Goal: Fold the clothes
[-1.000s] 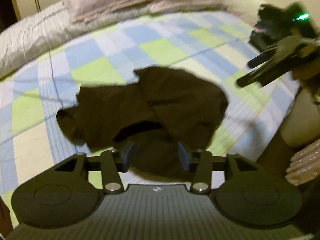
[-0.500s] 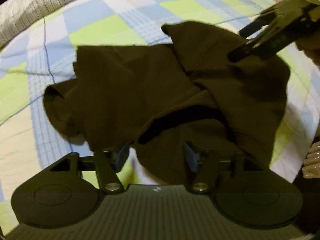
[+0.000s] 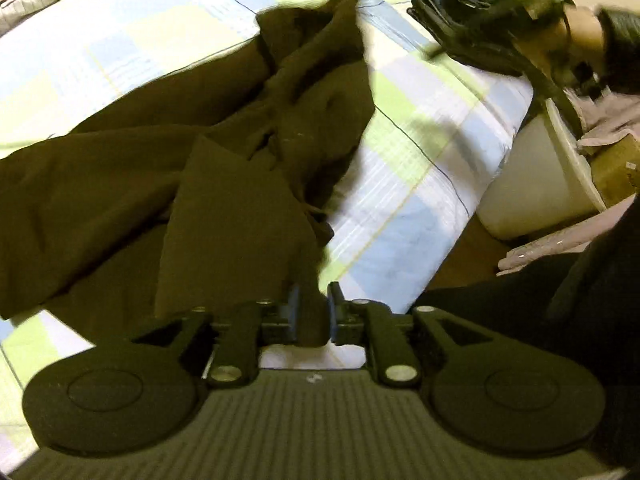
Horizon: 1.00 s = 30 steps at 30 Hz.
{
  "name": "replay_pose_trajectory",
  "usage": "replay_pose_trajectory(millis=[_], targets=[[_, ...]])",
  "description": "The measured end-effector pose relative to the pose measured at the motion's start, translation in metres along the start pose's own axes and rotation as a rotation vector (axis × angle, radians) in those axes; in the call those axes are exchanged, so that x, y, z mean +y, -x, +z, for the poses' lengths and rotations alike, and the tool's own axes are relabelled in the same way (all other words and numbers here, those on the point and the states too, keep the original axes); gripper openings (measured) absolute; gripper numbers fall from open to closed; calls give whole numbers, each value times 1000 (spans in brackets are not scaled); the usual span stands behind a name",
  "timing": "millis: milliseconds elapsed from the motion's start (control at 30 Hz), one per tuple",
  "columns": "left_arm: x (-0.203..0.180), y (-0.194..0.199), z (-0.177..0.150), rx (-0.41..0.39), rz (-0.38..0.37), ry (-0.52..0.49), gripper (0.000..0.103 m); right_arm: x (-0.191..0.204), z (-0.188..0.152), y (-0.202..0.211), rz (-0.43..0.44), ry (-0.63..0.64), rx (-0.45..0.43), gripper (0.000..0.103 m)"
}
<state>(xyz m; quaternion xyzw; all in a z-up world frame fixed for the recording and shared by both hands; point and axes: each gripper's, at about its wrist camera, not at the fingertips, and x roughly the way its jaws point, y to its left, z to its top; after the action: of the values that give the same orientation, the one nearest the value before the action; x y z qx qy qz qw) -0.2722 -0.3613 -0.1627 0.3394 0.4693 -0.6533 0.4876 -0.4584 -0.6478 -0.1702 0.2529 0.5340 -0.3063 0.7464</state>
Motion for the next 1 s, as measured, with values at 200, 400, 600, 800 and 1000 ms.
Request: replay_pose_trajectory(millis=[200, 400, 600, 800, 1000], targets=[[51, -5, 30, -44, 208, -5, 62, -63, -54, 6, -84, -289, 6, 8], [147, 2, 42, -64, 447, 65, 66, 17, -35, -12, 83, -229, -86, 89], [225, -10, 31, -76, 463, 252, 66, 116, 13, -69, 207, -123, -108, 89], [203, -13, 15, -101, 374, 159, 9, 137, 28, -113, 107, -153, -19, 29], [172, 55, -32, -136, 322, 175, 8, 106, -13, -44, 33, -222, -16, 9]])
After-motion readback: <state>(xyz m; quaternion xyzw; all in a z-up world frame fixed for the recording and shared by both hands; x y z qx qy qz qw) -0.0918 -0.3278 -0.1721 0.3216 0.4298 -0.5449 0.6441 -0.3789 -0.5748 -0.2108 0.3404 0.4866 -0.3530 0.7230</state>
